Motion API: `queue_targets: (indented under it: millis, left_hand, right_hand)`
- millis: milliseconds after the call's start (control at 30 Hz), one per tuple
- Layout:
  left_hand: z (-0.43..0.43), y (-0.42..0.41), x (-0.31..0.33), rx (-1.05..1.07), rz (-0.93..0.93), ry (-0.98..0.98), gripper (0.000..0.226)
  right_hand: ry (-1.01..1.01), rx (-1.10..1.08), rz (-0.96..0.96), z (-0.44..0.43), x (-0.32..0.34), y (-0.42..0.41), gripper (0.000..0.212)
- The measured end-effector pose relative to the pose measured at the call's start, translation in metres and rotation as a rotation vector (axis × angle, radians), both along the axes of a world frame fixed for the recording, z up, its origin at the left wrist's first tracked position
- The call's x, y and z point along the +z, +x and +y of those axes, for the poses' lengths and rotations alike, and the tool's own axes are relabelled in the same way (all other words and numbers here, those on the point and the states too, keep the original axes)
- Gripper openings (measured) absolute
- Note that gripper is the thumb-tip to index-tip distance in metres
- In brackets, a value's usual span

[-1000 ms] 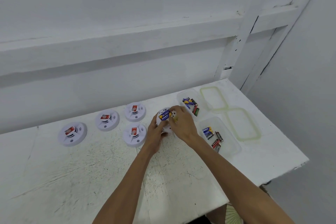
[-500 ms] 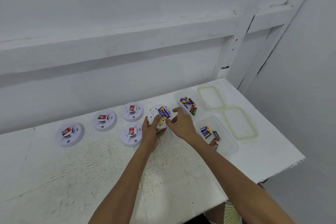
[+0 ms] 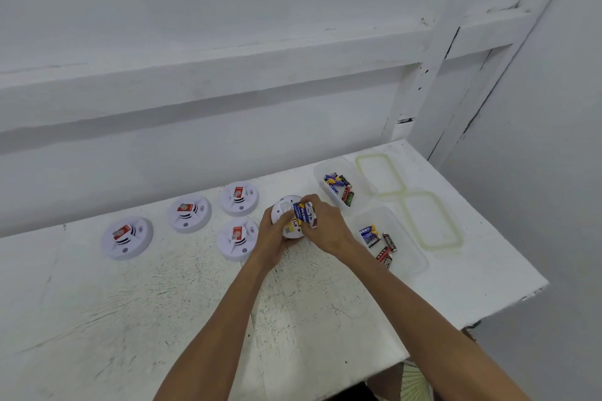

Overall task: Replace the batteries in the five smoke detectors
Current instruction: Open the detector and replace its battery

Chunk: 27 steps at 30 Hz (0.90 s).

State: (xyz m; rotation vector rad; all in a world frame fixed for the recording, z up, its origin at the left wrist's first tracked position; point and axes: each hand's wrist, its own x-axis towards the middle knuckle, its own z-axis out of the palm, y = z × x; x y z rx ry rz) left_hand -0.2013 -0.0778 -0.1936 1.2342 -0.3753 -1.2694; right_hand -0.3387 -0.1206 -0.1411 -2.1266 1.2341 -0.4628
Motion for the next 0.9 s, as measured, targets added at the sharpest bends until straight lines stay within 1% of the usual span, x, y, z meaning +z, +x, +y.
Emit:
queue_targets:
  millis: [100, 200, 300, 367, 433, 500, 633, 733, 900]
  left_hand:
    - [0.003, -0.005, -0.001, -0.008, 0.032, -0.022, 0.038]
    - [0.006, -0.011, -0.005, 0.007, 0.104, -0.059, 0.037]
    - [0.008, -0.021, -0.008, 0.008, 0.175, -0.072, 0.034]
    - [0.01, -0.026, -0.009, 0.01, 0.206, -0.073, 0.031]
    - [0.011, -0.028, -0.01, 0.022, 0.216, -0.079, 0.033]
    - [0.012, -0.027, -0.011, 0.026, 0.204, -0.097, 0.034]
    - [0.013, -0.028, -0.009, 0.023, 0.18, -0.107, 0.031]
    - [0.013, -0.028, -0.007, 0.022, 0.16, -0.094, 0.028]
    - [0.013, -0.028, -0.008, 0.006, 0.109, -0.088, 0.029]
  right_hand:
    - [-0.046, -0.007, 0.06, 0.001, -0.003, -0.002, 0.041]
    - [-0.086, -0.013, 0.112, -0.001, -0.005, -0.006, 0.028]
    - [-0.113, -0.052, 0.192, -0.004, -0.004, -0.006, 0.019]
    - [-0.143, -0.049, 0.253, -0.004, -0.004, -0.006, 0.02]
    - [-0.191, -0.009, 0.32, -0.003, -0.001, -0.006, 0.022]
    - [-0.225, 0.01, 0.344, -0.004, 0.004, -0.005, 0.022]
    - [-0.172, 0.018, 0.318, -0.012, 0.007, -0.003, 0.024]
    - [-0.106, -0.017, 0.21, -0.014, 0.004, -0.006, 0.019]
    - [-0.221, -0.111, 0.004, -0.001, -0.004, -0.012, 0.013]
